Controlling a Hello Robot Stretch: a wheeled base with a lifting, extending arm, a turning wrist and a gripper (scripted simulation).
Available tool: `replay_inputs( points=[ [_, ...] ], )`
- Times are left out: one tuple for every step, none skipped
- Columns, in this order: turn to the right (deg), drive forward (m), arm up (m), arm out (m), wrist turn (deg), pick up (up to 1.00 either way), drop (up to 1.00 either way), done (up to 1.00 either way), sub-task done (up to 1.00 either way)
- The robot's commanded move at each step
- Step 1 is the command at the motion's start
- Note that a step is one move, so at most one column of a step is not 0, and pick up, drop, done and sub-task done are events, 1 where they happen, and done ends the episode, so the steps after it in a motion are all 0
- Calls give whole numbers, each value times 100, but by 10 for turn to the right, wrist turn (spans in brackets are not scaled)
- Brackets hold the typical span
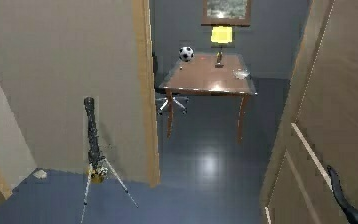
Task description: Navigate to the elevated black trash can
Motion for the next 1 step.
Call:
replay_inputs(
  points=[
    [0, 100, 0, 0, 0, 0, 0, 0, 0]
  ],
)
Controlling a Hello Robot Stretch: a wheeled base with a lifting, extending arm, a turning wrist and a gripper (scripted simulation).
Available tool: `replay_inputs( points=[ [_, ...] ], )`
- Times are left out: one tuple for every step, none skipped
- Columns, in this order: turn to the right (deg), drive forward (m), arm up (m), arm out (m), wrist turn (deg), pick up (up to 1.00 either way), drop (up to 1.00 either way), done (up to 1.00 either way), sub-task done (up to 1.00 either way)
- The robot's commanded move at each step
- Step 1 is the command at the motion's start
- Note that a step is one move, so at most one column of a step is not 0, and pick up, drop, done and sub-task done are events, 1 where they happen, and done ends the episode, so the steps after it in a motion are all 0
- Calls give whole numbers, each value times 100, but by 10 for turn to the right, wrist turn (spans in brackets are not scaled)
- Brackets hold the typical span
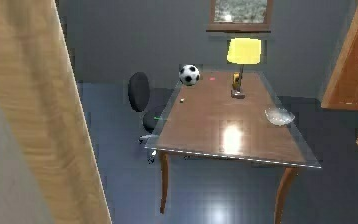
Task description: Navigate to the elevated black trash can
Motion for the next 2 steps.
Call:
replay_inputs(
  points=[
    [150, 0, 0, 0, 0, 0, 0, 0, 0],
    [0, 20, 0, 0, 0, 0, 0, 0, 0]
  ],
)
